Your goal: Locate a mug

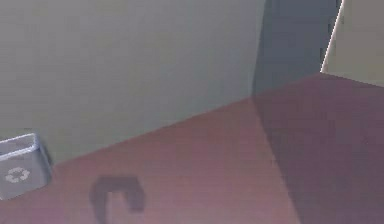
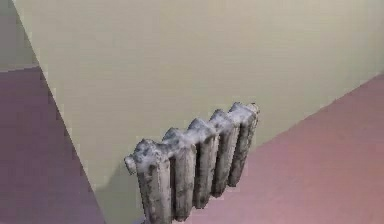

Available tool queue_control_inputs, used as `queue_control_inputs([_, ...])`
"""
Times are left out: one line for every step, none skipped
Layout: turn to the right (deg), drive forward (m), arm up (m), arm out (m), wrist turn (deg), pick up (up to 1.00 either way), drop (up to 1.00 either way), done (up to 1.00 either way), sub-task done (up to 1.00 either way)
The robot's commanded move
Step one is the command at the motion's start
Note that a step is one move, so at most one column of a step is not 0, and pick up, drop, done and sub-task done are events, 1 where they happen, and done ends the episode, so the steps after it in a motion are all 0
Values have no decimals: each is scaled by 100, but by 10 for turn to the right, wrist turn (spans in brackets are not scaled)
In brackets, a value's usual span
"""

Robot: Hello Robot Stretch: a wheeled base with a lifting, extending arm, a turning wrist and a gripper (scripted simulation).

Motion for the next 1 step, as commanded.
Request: queue_control_inputs([150,0,0,0,0,0,0,0,0])
